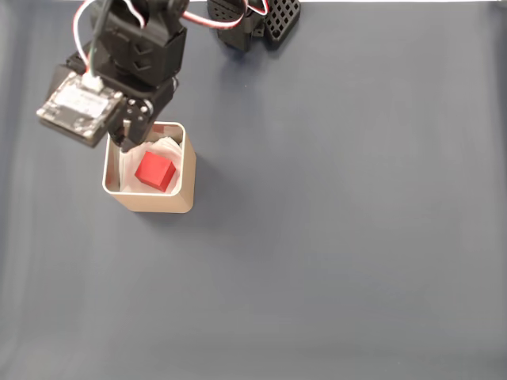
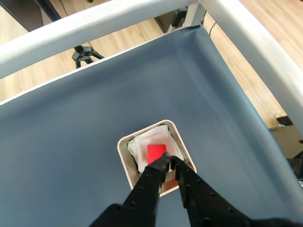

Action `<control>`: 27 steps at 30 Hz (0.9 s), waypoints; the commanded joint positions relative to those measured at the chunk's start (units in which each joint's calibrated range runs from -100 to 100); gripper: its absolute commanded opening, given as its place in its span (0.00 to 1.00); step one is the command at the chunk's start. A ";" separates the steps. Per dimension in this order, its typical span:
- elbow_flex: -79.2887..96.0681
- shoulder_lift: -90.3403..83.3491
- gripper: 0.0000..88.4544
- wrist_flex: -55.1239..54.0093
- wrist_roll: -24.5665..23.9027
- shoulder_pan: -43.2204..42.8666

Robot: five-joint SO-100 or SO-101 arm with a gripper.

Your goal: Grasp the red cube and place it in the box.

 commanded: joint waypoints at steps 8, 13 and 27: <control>4.21 -8.40 0.00 -2.10 0.73 -8.97; 6.76 -12.21 0.00 -1.52 0.49 -15.14; 18.80 -21.03 0.00 1.27 -1.32 -25.37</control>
